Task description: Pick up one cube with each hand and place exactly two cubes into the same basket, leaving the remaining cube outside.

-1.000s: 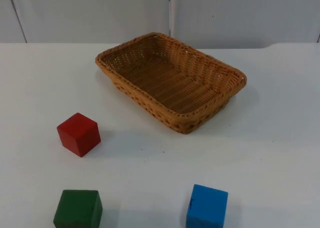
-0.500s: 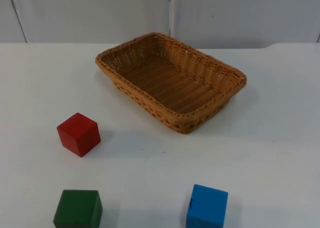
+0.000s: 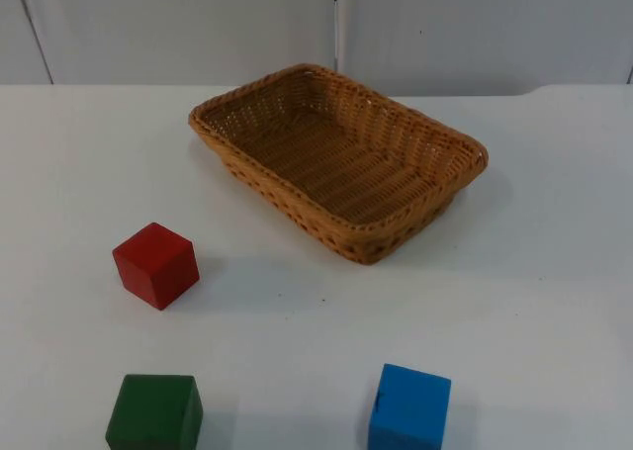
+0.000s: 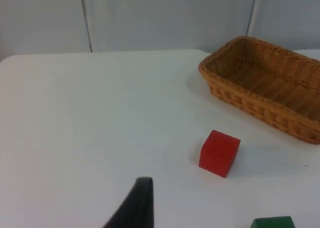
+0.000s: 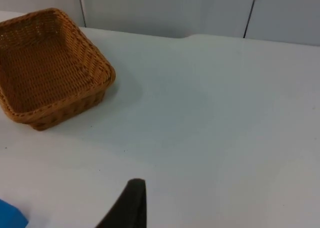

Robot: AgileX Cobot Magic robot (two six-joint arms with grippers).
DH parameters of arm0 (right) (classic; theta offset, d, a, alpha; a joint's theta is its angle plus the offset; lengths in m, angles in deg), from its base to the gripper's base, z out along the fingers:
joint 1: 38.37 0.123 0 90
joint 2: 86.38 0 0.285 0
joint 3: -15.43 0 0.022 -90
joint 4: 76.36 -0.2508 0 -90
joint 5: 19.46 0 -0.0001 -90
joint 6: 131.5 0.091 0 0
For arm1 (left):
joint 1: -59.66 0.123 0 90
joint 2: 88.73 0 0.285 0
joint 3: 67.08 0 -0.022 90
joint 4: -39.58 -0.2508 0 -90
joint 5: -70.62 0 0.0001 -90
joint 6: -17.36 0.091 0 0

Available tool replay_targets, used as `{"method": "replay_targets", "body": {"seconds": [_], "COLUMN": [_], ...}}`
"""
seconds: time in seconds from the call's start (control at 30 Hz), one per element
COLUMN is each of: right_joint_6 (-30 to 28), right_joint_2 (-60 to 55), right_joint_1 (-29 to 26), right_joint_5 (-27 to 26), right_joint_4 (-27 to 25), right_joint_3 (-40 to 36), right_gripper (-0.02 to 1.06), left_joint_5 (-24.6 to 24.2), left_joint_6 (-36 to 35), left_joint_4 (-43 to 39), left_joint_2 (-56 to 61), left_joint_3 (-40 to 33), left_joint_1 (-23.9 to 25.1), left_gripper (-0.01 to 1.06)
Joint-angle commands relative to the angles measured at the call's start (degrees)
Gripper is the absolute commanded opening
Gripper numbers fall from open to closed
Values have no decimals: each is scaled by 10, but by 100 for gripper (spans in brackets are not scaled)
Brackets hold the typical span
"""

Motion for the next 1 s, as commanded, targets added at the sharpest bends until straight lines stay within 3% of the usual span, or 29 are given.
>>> {"method": "replay_targets", "body": {"seconds": [0.0,0.17,0.43,0.7,0.97], "right_joint_6": [-5,-5,-25,-31,-31], "right_joint_2": [-11,-45,-108,-192,-266], "right_joint_1": [-4,-3,-3,-3,-3], "right_joint_5": [-12,-18,-19,-30,-39], "right_joint_4": [-1,-3,-8,-34,-36], "right_joint_3": [3,10,39,80,108], "right_gripper": [105,105,105,105,105], "left_joint_5": [8,22,26,87,86], "left_joint_6": [-7,-9,-4,5,32], "left_joint_4": [15,67,80,84,82], "left_joint_2": [2,-53,-138,-198,-252], "left_joint_3": [4,4,5,5,62], "left_joint_1": [1,1,1,1,1], "left_gripper": [105,105,105,105,105]}}
